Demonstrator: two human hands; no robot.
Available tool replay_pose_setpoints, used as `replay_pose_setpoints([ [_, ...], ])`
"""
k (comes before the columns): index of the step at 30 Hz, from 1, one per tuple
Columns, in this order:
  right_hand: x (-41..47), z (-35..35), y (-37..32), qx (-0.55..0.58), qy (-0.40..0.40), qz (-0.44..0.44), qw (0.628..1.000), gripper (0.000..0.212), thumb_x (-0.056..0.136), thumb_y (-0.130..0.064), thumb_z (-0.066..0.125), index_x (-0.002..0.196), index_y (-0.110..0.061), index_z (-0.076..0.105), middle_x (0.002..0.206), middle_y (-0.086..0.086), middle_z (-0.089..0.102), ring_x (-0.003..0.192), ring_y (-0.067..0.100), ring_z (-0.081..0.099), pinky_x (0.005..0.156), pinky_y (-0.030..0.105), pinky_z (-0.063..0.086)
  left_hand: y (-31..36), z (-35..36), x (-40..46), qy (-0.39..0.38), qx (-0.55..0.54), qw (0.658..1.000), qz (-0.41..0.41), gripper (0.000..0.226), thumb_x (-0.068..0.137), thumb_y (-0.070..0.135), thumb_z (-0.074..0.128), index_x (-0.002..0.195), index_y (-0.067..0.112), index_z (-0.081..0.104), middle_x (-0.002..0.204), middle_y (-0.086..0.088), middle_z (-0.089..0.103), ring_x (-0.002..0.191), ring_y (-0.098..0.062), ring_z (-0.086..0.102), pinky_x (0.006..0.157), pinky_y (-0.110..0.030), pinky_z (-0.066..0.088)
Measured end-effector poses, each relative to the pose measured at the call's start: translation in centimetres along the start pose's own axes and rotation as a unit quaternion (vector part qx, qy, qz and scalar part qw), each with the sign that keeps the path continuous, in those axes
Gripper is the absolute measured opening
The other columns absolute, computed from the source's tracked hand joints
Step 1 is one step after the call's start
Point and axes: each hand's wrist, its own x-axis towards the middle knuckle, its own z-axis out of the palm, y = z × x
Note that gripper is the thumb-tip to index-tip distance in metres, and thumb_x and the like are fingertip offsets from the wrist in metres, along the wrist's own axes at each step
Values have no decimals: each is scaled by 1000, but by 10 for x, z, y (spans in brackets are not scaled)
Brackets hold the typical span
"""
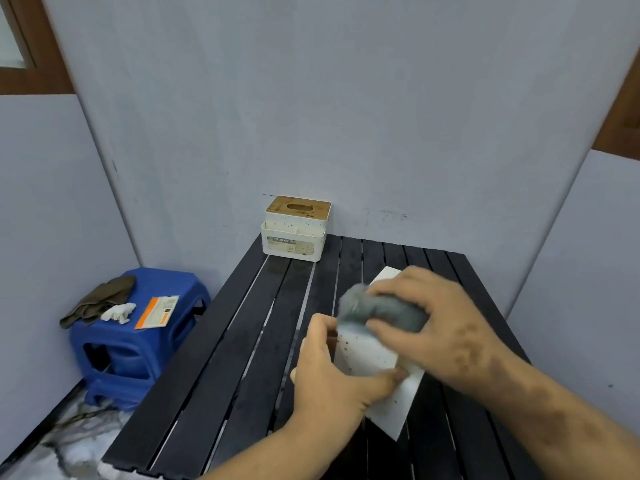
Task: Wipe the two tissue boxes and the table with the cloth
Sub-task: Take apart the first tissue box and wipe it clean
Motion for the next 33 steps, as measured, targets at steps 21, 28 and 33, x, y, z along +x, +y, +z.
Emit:
replay_pose_setpoints([
  [21,-79,-65,18,120,158,302,933,14,84,-20,80,92,-27,71,90,8,66,64,33,69,40,41,58,24,-2,1,-101,117,988,-27,112,37,53,92,123,50,20,115,20,48,114,-14,48,88,-25,41],
  [28,-108,-52,18,122,96,285,946,13,82,-25,81,87,-30,71,84,-3,69,73,21,70,48,23,57,71,-58,28,-306,369,873,88,87,84,15,77,135,61,23,127,28,48,120,2,49,106,-30,45],
  [33,-105,-44,24,106,78,280,951,15,80,-28,82,85,-33,69,85,-7,70,75,9,67,54,14,53,108,-27,50,-360,549,684,319,79,88,1,66,147,43,34,152,17,35,137,-9,34,111,-36,32],
])
